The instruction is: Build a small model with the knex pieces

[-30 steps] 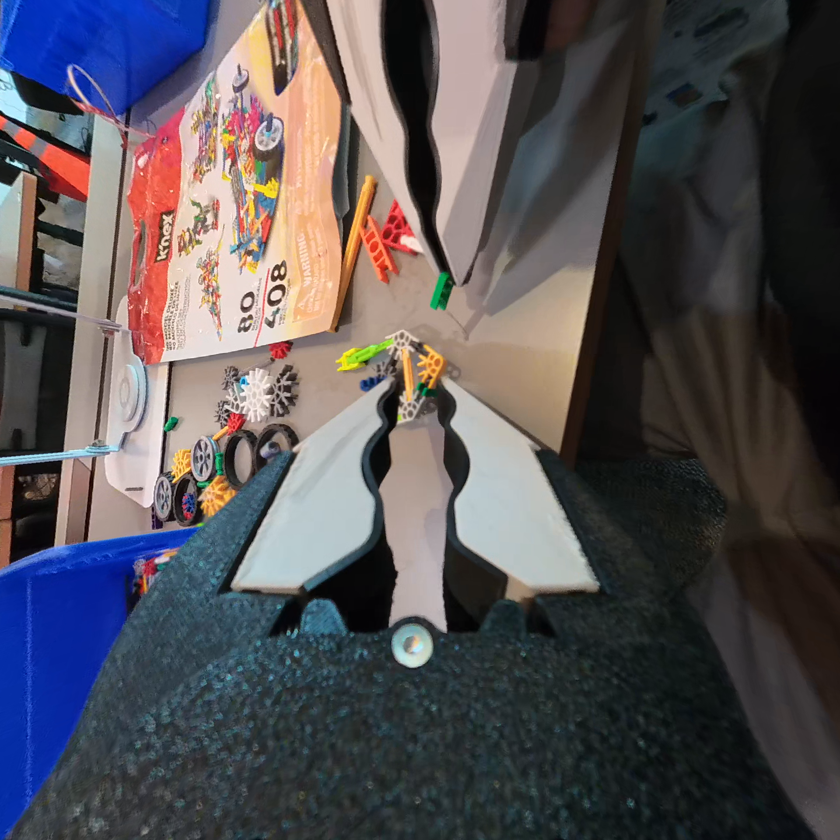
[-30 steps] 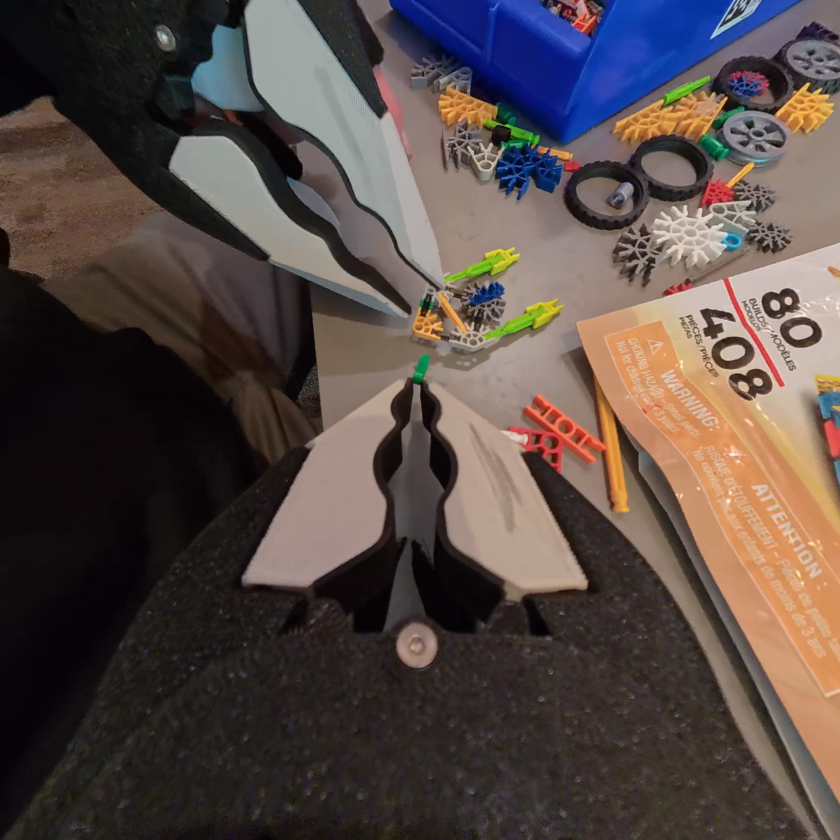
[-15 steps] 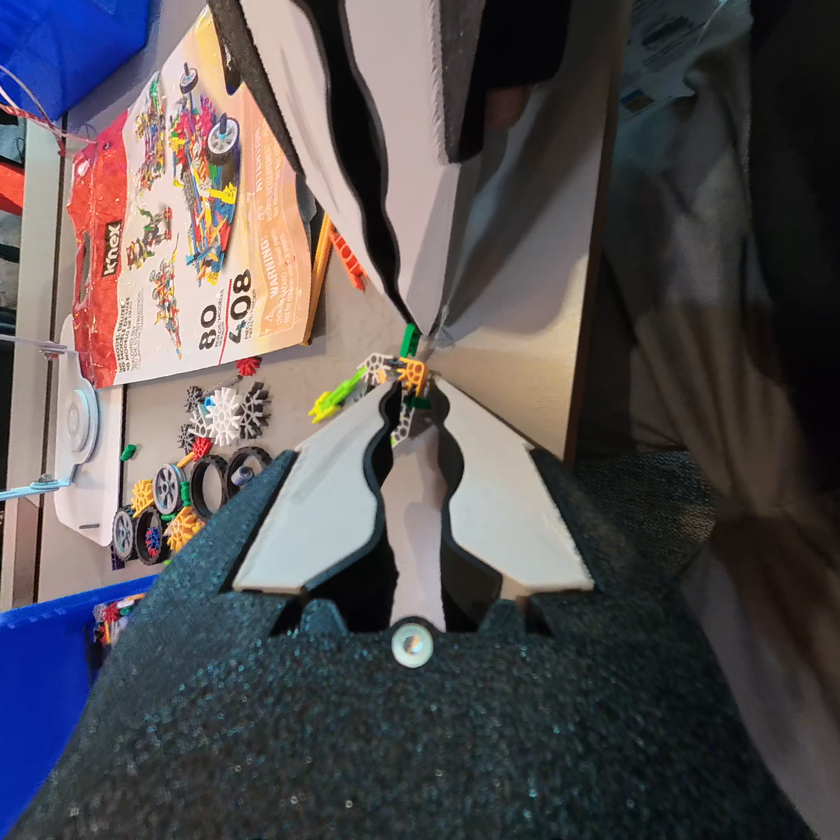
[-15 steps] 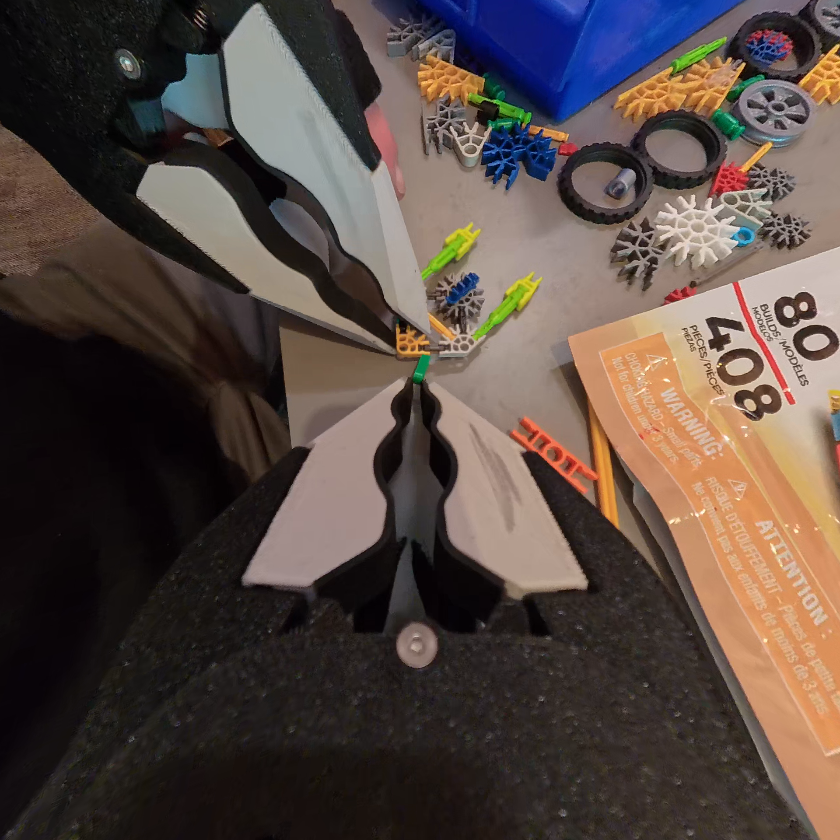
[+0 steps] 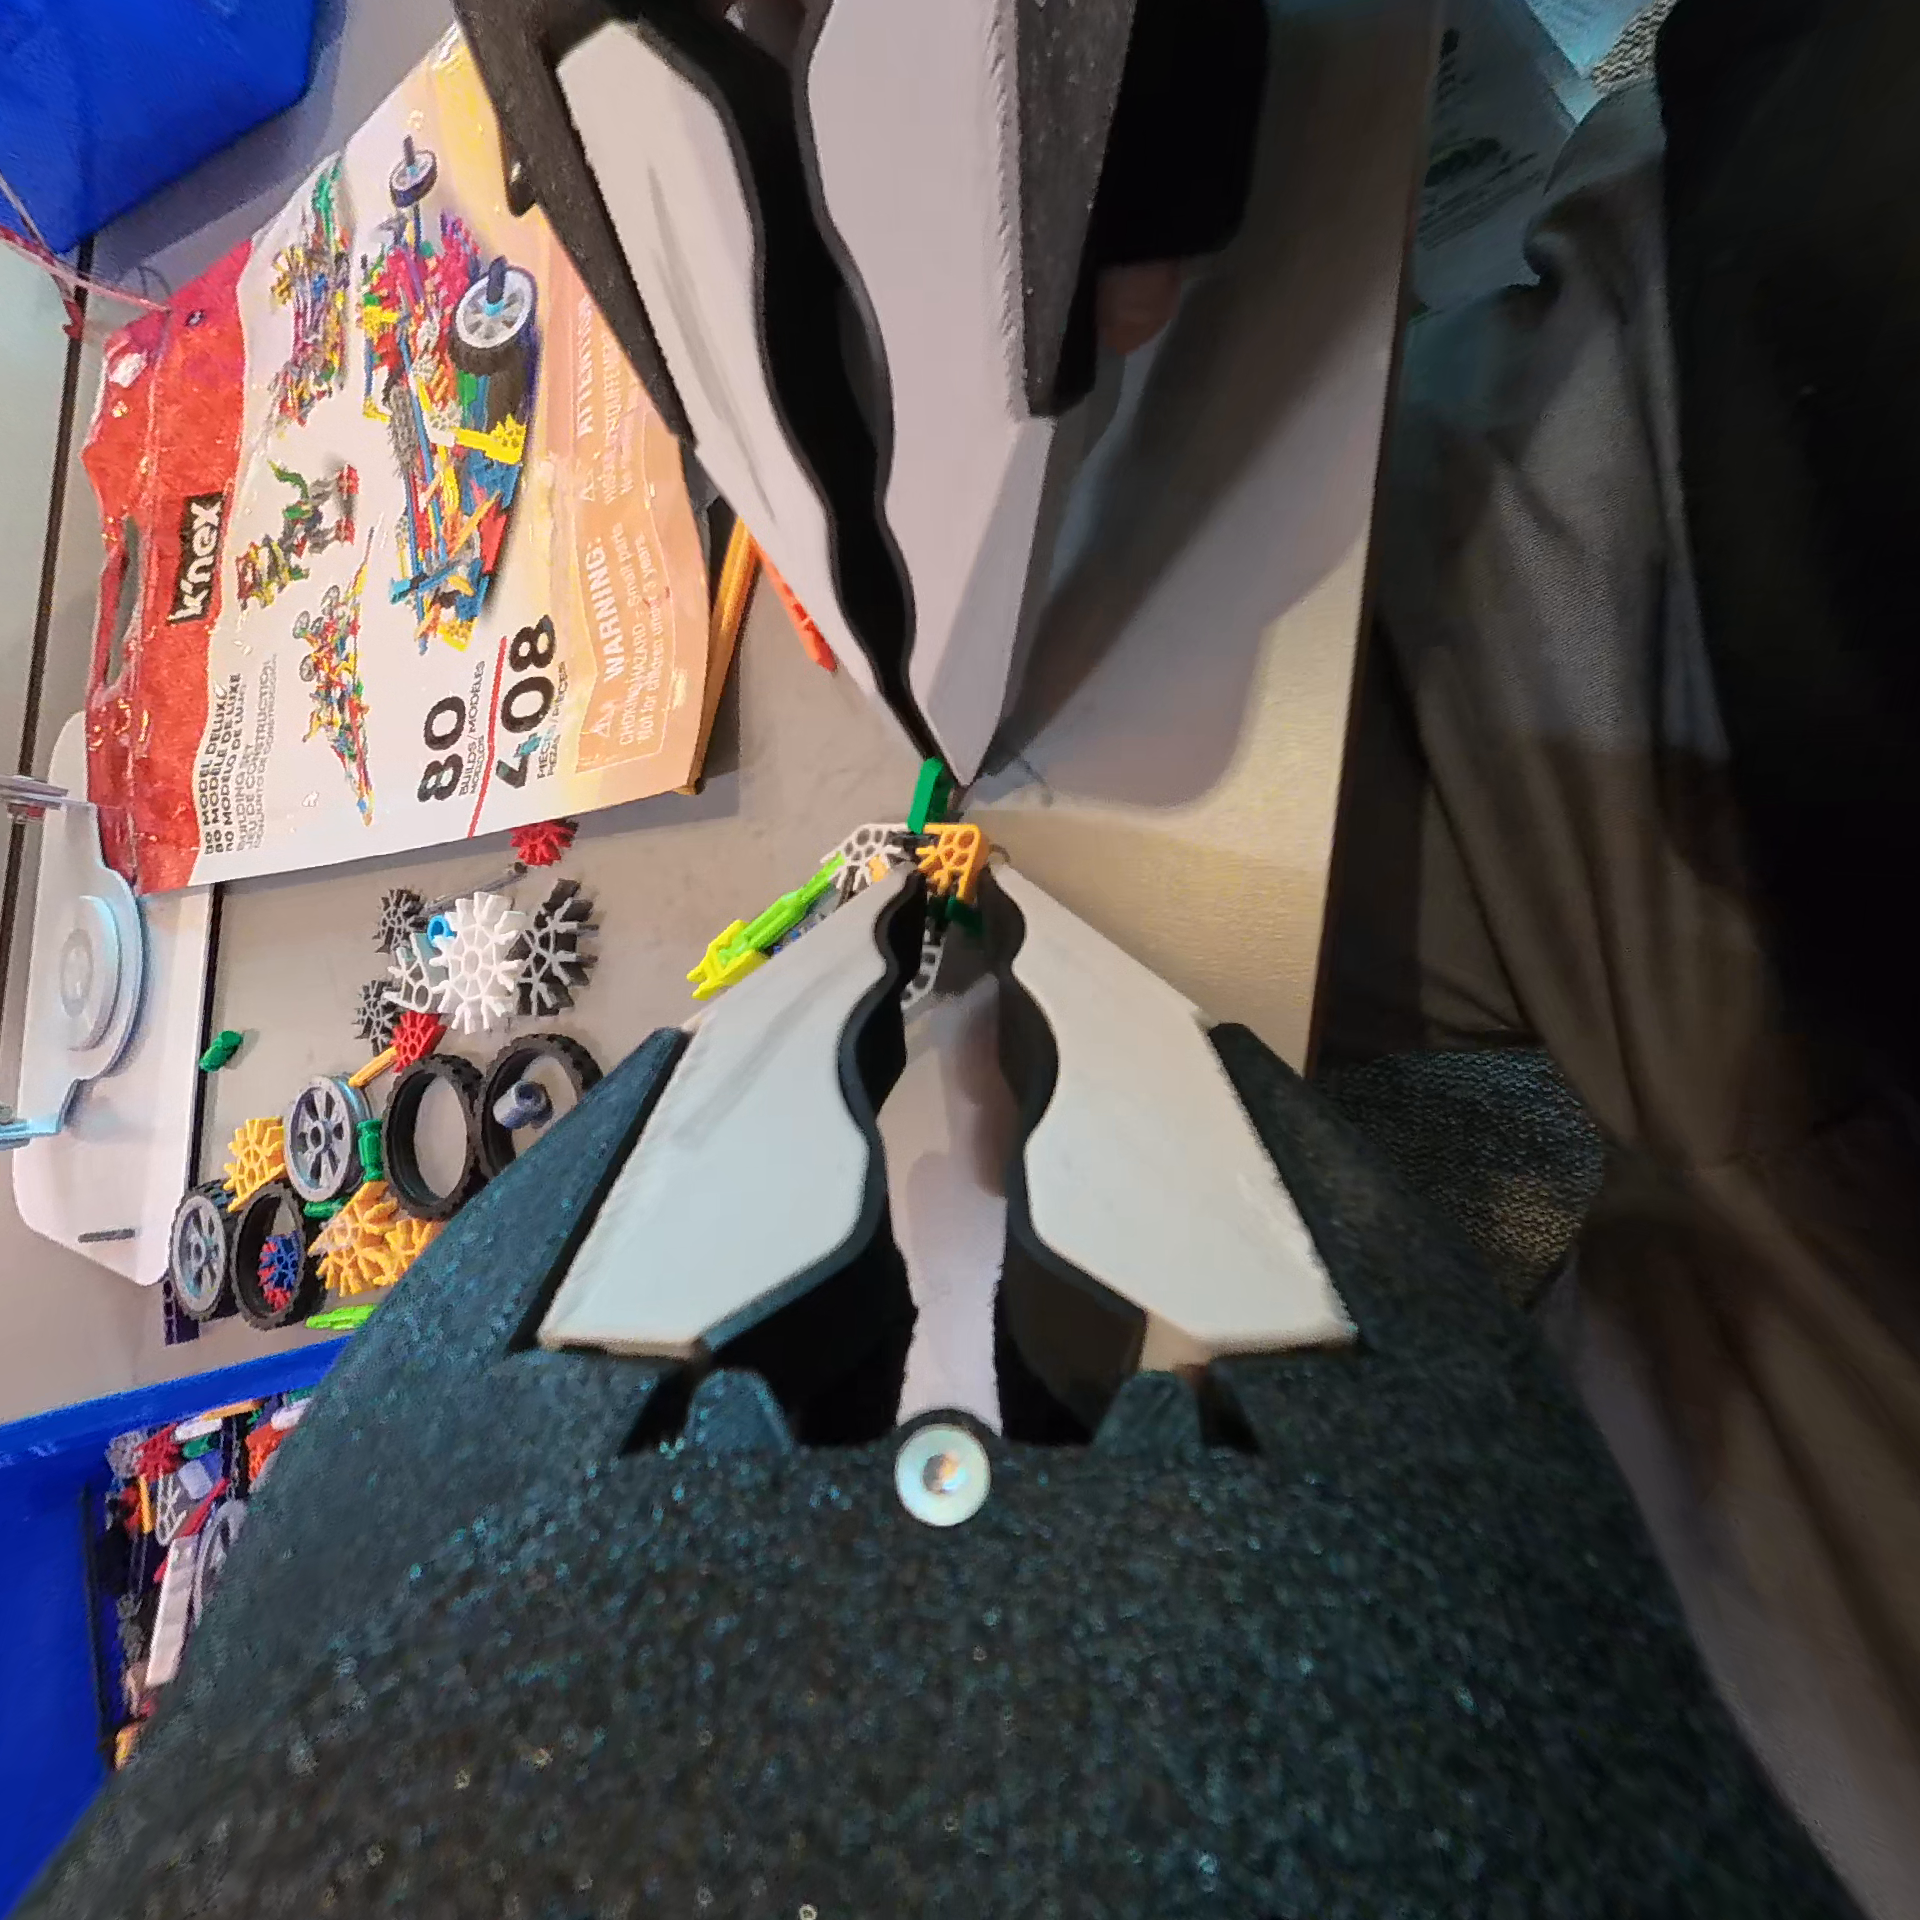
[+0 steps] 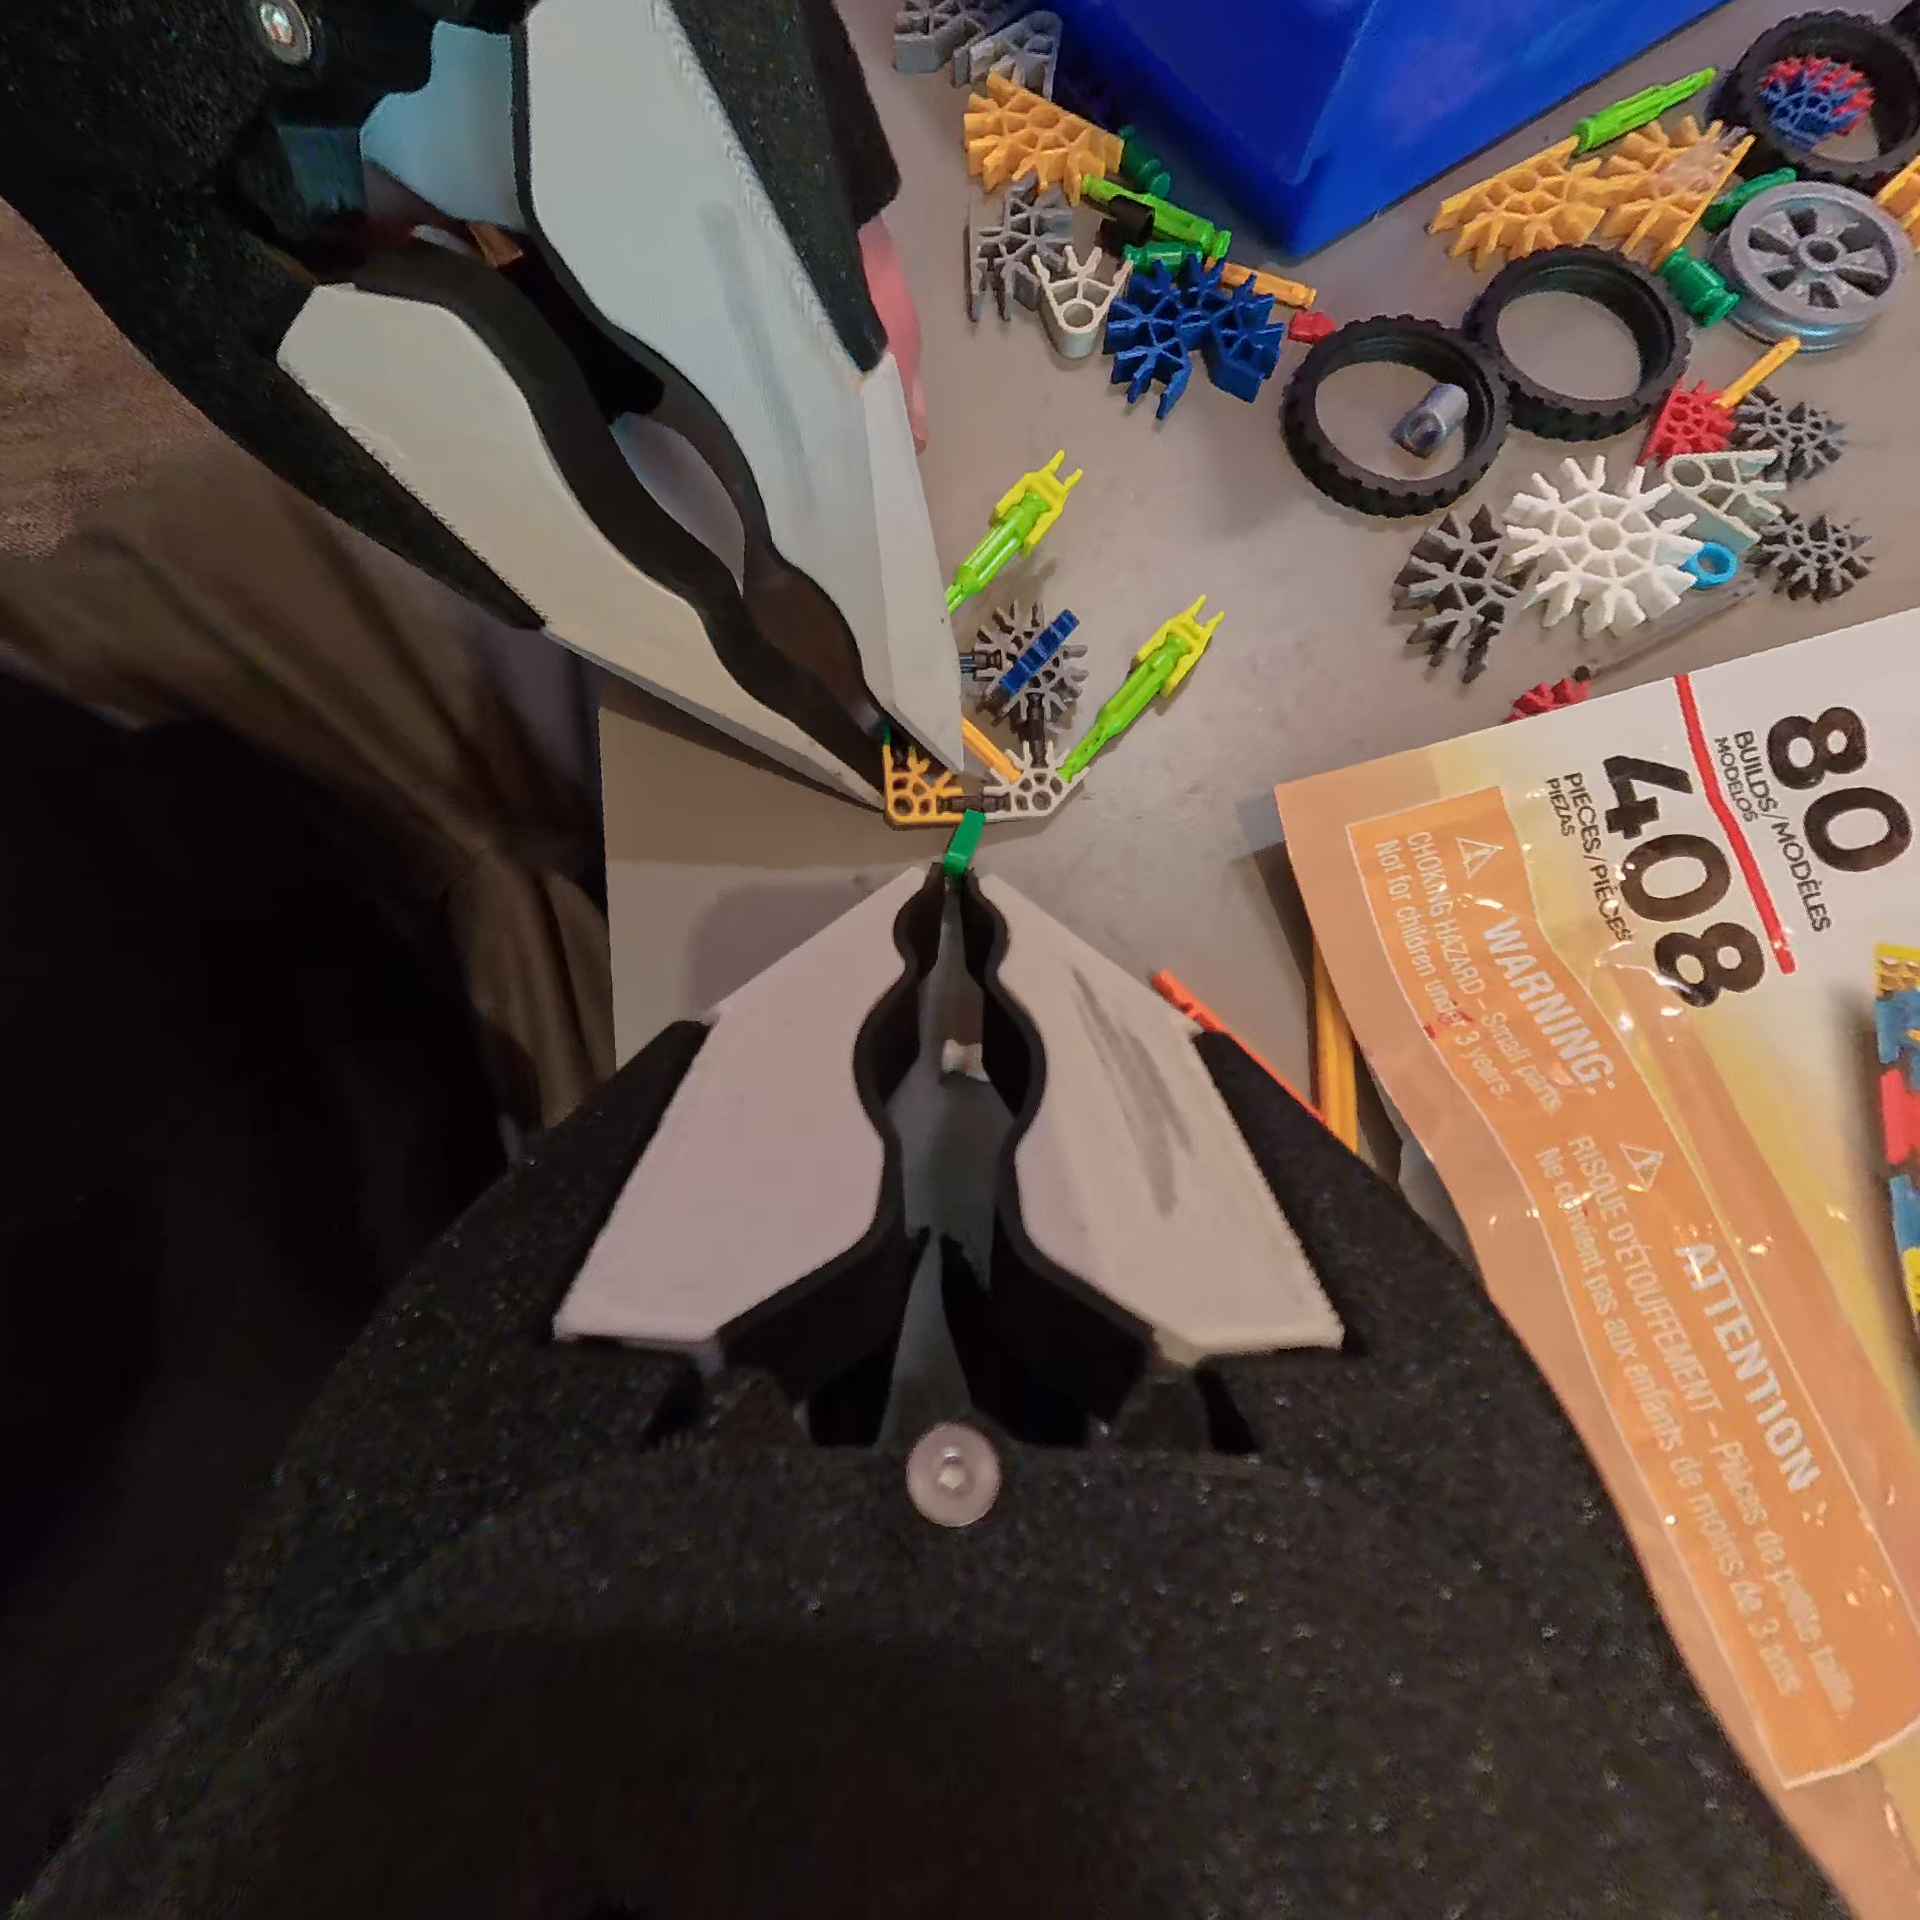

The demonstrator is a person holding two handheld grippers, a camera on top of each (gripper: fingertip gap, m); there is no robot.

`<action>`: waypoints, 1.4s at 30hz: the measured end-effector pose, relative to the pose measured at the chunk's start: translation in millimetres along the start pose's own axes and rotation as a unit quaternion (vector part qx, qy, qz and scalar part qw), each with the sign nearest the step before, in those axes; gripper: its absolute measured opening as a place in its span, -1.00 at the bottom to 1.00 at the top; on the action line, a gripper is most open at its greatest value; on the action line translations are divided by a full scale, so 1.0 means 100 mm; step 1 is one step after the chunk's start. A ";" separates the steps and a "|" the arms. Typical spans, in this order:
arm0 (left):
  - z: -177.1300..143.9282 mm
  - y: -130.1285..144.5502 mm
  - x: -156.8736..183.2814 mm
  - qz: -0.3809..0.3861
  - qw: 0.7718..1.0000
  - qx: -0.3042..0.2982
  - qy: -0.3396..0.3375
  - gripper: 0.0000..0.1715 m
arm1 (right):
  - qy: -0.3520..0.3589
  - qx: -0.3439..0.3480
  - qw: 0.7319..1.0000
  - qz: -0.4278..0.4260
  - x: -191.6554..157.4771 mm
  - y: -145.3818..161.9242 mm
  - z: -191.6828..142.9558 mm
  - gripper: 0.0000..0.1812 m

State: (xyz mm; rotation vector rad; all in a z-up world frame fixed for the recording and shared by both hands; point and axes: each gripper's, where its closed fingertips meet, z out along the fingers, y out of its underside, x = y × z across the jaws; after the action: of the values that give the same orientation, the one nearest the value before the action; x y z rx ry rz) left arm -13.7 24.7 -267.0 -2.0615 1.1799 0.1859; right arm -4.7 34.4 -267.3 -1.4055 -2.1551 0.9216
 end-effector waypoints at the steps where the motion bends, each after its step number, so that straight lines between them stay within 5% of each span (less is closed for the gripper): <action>1: 0.00 0.00 0.00 -0.001 1.000 0.001 0.002 -0.90 | -0.003 0.000 1.000 -0.004 0.00 0.00 0.00 -0.99; 42: 0.02 -0.04 0.01 -0.043 0.992 0.077 0.095 -0.91 | -0.148 -0.065 0.983 -0.084 0.01 0.02 0.00 -0.97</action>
State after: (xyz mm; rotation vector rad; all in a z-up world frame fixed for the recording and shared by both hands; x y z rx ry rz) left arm -9.5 26.2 -267.0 -2.0221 1.1760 -0.1431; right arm -4.4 36.0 -268.8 -1.1798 -2.5501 0.9935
